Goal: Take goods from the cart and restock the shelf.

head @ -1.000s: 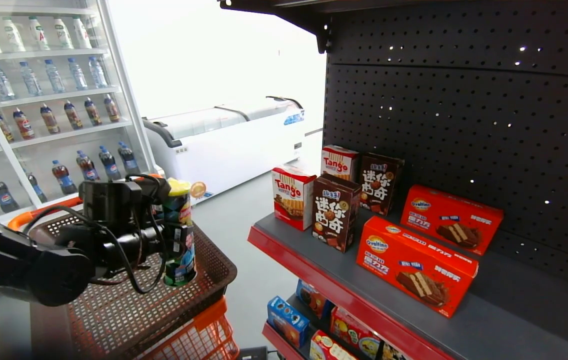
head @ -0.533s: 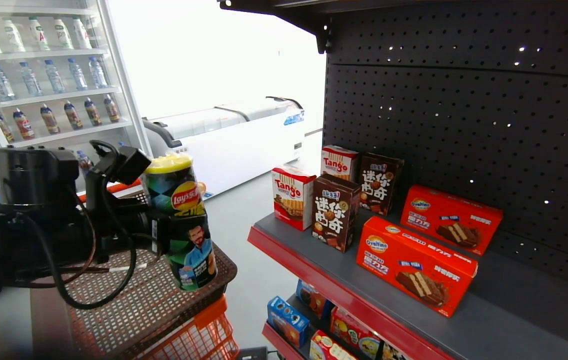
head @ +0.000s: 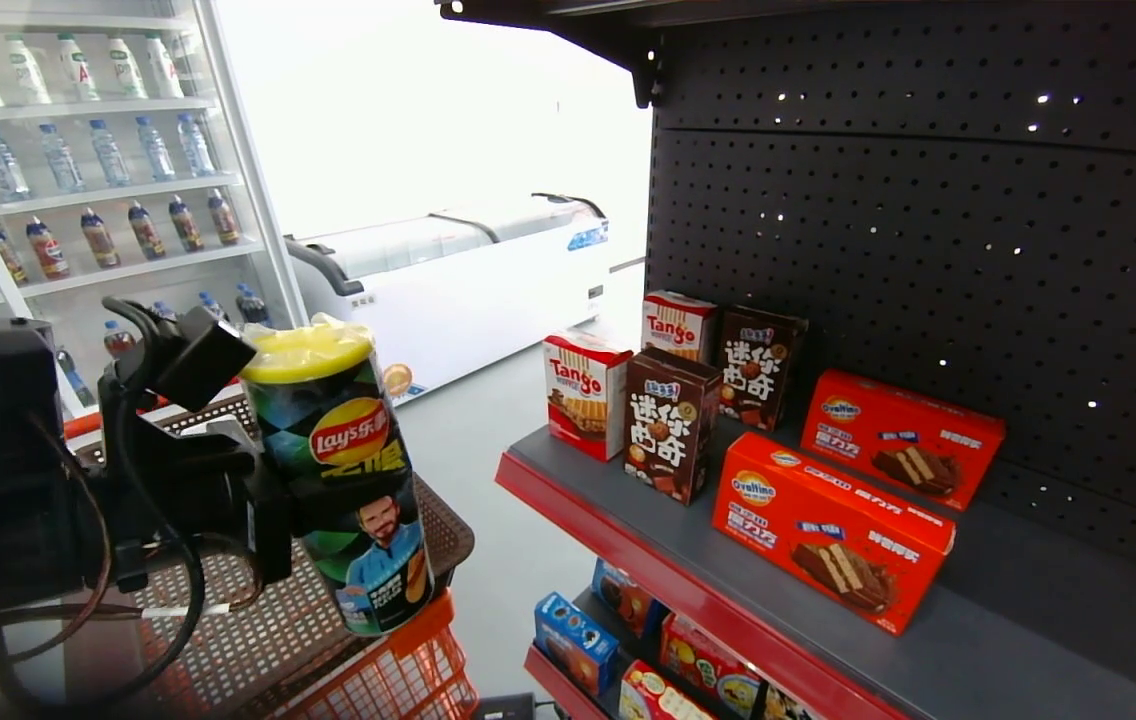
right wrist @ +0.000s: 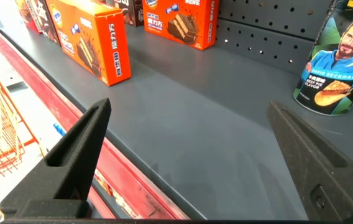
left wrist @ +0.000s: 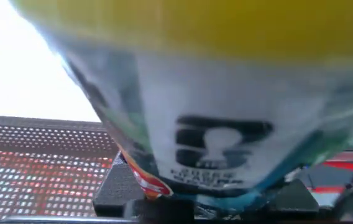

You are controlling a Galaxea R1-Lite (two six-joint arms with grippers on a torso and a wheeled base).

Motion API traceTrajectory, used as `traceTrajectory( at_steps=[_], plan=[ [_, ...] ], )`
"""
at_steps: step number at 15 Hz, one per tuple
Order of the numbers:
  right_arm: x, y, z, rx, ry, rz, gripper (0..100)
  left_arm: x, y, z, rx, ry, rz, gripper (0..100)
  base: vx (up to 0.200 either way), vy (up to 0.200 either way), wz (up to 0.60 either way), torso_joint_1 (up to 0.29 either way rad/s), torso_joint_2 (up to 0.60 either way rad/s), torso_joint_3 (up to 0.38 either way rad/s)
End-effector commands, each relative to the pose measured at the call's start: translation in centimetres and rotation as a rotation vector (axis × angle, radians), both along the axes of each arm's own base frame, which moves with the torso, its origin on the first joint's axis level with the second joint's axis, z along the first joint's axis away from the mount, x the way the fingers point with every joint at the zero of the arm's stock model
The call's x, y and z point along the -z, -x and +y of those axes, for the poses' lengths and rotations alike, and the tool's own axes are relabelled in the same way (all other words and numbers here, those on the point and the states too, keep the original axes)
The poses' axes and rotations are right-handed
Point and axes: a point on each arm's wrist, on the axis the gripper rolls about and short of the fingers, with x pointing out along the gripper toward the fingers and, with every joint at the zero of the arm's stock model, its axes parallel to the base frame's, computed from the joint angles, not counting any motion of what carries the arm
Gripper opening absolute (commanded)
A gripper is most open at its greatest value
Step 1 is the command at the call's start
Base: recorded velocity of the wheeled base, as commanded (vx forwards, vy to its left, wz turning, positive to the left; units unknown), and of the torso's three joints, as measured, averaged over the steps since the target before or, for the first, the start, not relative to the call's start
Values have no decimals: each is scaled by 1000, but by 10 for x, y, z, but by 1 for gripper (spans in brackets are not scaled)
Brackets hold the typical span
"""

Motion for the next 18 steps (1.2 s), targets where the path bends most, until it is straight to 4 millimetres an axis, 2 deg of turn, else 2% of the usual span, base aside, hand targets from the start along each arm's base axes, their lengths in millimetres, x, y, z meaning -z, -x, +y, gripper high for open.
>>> traceTrajectory(
  at_steps=[1, 9, 18],
  plan=[
    [0, 0, 0, -1, 1, 0, 100, -7, 10, 4, 43, 31, -19, 0, 0, 0, 0, 0, 0, 0],
    [0, 0, 0, -1, -1, 0, 100, -15, 3, 0, 131, 68, -27, 0, 0, 0, 0, 0, 0, 0],
    [0, 0, 0, -5, 1, 0, 100, -17, -18, -7, 294, 126, 1, 0, 0, 0, 0, 0, 0, 0]
  ],
)
